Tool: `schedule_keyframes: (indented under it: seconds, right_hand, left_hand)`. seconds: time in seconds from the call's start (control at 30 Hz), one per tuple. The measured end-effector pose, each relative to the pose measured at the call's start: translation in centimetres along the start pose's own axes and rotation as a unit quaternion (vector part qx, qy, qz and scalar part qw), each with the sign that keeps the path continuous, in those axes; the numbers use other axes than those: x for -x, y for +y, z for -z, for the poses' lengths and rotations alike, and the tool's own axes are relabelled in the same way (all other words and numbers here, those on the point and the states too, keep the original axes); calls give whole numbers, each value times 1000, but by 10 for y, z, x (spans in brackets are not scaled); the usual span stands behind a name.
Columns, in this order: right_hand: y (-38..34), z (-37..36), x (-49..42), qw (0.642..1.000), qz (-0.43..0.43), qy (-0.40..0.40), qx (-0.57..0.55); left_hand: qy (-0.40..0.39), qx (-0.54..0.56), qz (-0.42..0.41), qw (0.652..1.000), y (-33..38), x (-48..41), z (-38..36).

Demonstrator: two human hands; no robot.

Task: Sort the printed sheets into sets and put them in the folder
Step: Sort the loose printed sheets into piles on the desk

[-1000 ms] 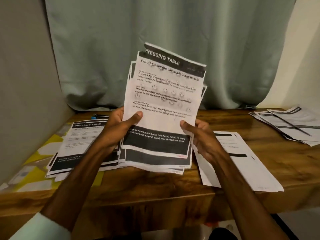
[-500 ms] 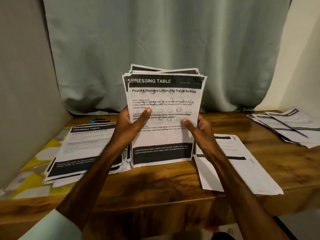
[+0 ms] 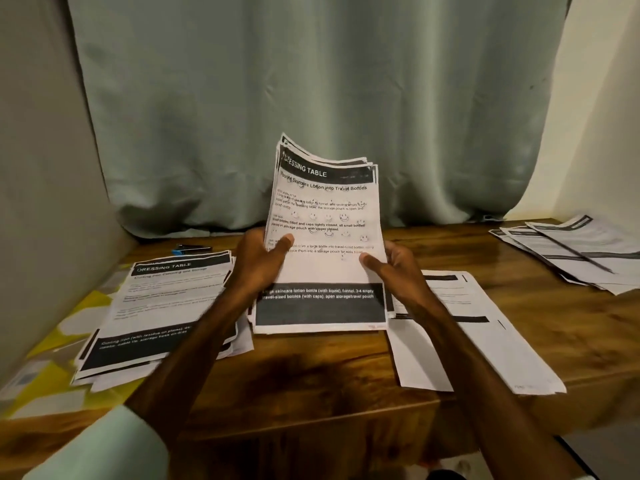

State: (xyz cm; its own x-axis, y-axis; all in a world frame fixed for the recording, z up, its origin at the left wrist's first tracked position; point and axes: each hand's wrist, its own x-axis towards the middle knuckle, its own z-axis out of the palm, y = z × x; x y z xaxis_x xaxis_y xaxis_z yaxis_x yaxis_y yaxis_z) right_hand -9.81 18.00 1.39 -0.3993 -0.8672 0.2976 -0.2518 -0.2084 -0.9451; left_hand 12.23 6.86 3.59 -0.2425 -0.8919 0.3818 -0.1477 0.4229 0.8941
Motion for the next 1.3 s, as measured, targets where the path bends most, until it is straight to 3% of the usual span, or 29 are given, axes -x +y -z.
schedule_keyframes:
  seconds: [0.1, 0.2, 0.33, 0.57, 0.73, 0.97, 1.1, 1.2, 1.23, 1.3]
  right_hand:
    - [-6, 14, -6, 999, -48, -16, -7]
    - [-6, 37, -18, 995, -98, -8, 1]
    - [-5, 79, -40, 986, -154, 70, -9]
    - [7, 141, -76, 961, -225, 161, 30]
    - [22, 147, -99, 950, -279, 135, 24]
    - [51, 149, -112, 939, -252, 124, -197]
    - [63, 162, -95, 965, -236, 92, -66]
    - [62, 178, -77, 971, -185, 112, 99]
    - [64, 183, -70, 964, -162, 119, 174]
    - [61, 190, -57, 908, -127, 90, 389]
  left_hand:
    - [-1, 49, 88, 995, 7, -24, -14]
    - [-60, 89, 170, 980, 12, -48, -34]
    - [-180, 157, 208, 948, 26, -57, -69]
    - [-282, 113, 260, 917, 34, -68, -135]
    - [-240, 88, 246, 935, 23, -87, -170]
    - [-145, 119, 267, 945, -11, -107, -199]
    - [-140, 129, 278, 941, -25, -101, -218]
    - [-166, 78, 257, 949, -33, -97, -226]
    - [-172, 44, 240, 954, -36, -95, -227]
    - [-174, -54, 173, 968, -39, -93, -224]
